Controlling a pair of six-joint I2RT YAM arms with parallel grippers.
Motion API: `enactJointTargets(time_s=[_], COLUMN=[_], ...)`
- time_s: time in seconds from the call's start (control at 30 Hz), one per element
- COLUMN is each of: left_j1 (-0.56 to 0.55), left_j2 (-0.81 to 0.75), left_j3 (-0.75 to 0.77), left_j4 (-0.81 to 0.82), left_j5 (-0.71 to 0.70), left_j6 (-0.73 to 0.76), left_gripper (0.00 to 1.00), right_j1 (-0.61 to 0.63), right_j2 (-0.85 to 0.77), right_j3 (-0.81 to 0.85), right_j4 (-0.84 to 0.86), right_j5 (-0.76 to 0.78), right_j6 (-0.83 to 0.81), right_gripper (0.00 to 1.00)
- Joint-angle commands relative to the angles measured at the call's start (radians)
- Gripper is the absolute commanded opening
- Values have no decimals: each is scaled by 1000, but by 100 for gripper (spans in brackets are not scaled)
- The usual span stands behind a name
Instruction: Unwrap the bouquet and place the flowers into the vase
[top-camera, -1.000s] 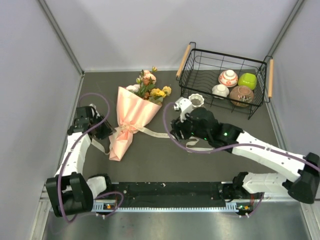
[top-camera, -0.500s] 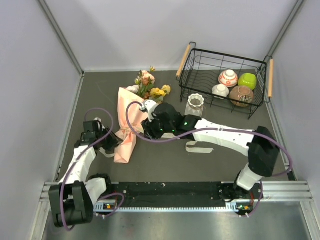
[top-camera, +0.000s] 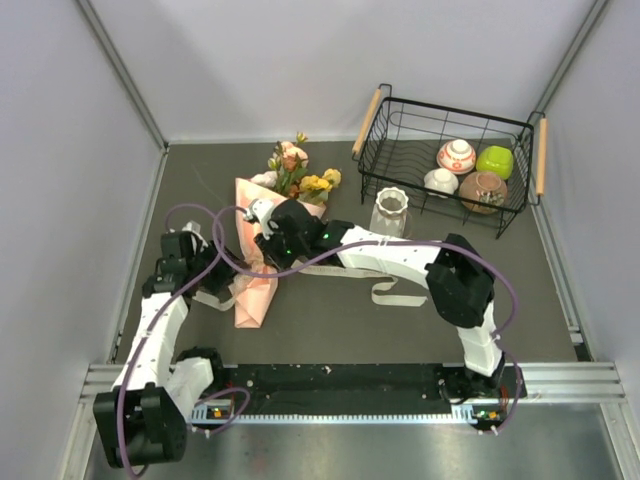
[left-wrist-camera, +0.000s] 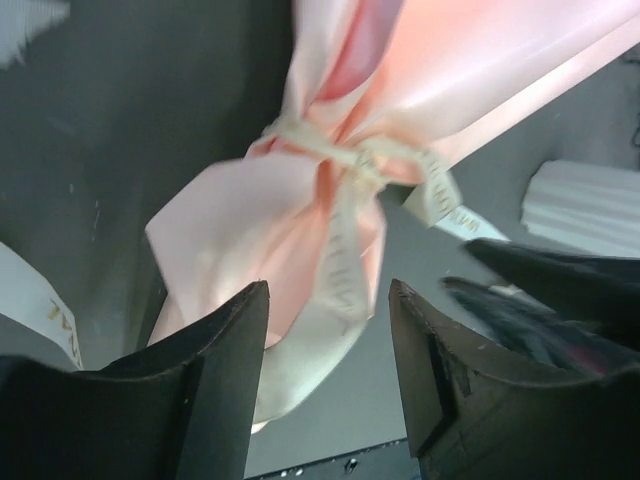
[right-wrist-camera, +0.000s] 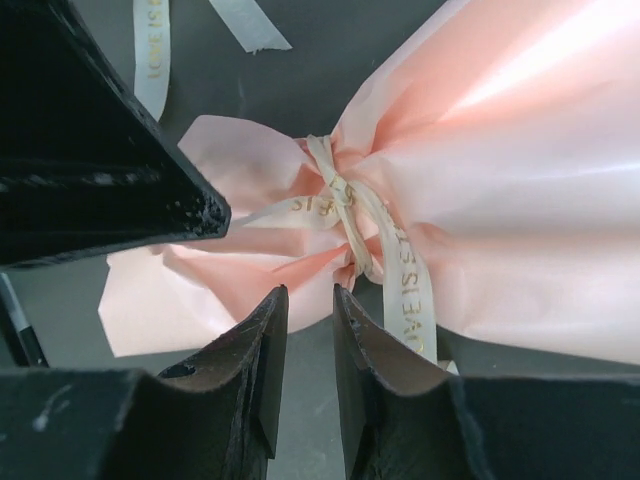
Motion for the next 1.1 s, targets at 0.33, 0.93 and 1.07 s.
enactJointTargets(time_s=[0.33,0.93,1.07], left_j1=[82,79,80], left_j2=[233,270,239], left_j3=[132,85,54], left_j4=[162,181,191], left_j5=[246,183,166], left_j6=[-47,-21,-28], left_gripper=[36,29,27], right_j1=[-1,-4,-2], right_j2=[134,197,208], right_j3=[111,140,137], right_j4=[62,110,130], right_j5=[-1,61,84], right_j6=[-53,-128,-141], right_gripper=[21,21,22])
